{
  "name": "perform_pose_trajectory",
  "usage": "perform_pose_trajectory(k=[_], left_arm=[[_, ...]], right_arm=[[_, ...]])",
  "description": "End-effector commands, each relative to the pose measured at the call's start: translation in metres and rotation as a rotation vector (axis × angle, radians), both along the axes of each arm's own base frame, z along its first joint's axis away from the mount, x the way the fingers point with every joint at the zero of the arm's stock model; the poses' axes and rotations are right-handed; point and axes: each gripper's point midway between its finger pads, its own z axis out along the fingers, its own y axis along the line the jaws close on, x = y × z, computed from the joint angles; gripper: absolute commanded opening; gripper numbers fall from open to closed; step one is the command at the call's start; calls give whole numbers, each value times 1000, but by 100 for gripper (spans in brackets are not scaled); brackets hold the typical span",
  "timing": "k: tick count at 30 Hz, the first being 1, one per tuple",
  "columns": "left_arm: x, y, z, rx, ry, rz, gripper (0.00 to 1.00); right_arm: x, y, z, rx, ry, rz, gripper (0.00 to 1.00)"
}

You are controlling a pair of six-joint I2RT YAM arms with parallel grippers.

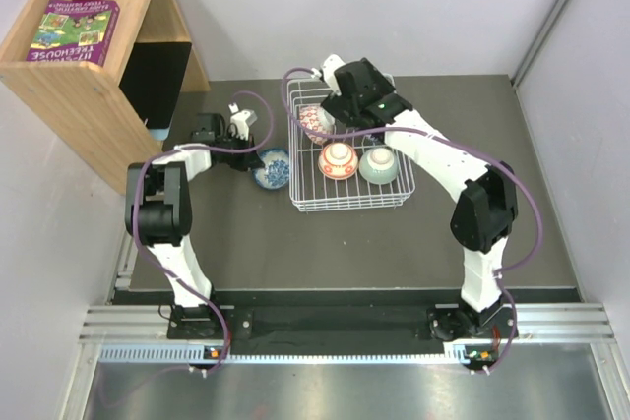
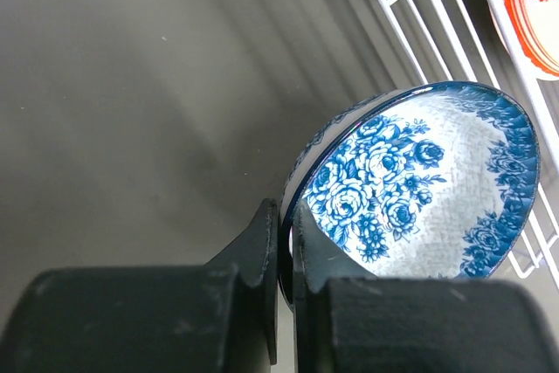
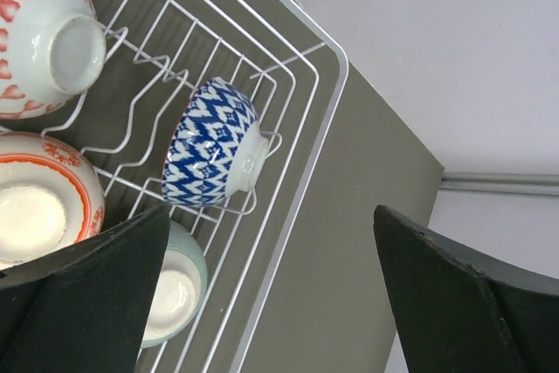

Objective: Load the bowls into the dish rack

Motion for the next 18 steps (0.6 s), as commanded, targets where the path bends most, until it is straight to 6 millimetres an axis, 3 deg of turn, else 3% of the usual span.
perform_pose_trajectory(k=[1,4,7,11,18], left_arm=[[7,-6,8,-10,-19,-29,0],[4,-9,17,-32,-25,-44,0],[0,-11,39,-68,-61,-71,0],[-9,-11,84,-126,-144,-116,0],[-42,-23,132,-186,-224,-235,0]], right_arm=[[-14,-1,22,70,7,60,100],[-25,5,4,68,111,147,100],[-43,10,-19,58,257,255,100],[-62,4,-44,19,390,324,100],[-86,-20,-77,-110,561,370,100]])
